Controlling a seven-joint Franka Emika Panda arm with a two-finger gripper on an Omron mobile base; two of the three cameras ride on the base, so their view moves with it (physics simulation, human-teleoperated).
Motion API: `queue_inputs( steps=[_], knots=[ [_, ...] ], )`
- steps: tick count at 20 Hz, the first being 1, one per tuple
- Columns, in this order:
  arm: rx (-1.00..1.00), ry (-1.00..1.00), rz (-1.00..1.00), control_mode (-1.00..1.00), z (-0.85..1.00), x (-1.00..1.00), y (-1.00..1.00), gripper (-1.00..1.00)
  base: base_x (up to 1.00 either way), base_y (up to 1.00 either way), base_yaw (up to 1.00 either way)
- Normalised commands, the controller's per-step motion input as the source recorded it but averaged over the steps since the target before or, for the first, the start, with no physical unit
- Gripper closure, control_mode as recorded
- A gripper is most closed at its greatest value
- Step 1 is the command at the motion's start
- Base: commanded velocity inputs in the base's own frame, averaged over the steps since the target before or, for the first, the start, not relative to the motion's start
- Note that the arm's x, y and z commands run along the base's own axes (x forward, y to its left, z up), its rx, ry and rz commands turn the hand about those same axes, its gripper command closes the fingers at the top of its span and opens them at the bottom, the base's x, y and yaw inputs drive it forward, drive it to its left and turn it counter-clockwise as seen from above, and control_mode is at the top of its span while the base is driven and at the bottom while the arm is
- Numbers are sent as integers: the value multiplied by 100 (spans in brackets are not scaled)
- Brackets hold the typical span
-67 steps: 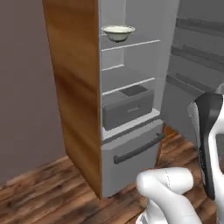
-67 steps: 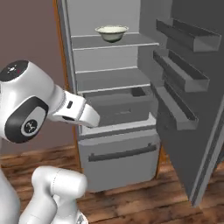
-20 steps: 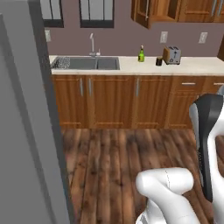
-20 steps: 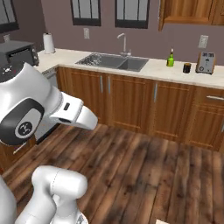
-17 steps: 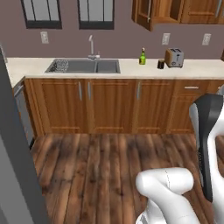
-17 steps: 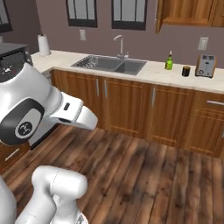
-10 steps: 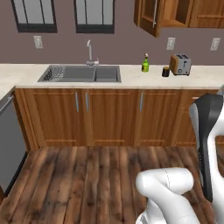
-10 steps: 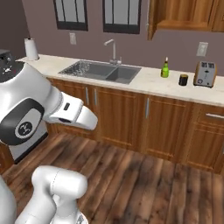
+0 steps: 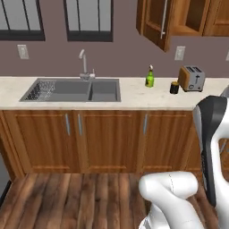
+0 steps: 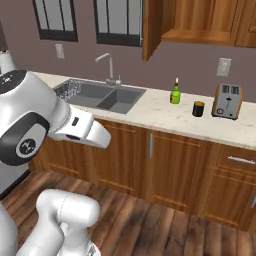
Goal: Move the mug from next to the sink to the open cabinet. Then, move the bowl with the peach to the fridge to clear the area for faucet cleaning.
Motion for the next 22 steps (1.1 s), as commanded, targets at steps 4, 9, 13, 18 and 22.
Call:
queue_inputs(
  steps=[4,9,13,18,22],
  knots=[
    [0,0,0,100,0,0,0,-100,87,-73,-2],
    [0,0,0,100,0,0,0,-100,25,-35,-7],
    [0,0,0,100,0,0,0,-100,45,-3,-15],
    [0,0,0,100,0,0,0,-100,83,0,-20],
    [0,0,0,100,0,0,0,-100,100,0,-15]
  ],
)
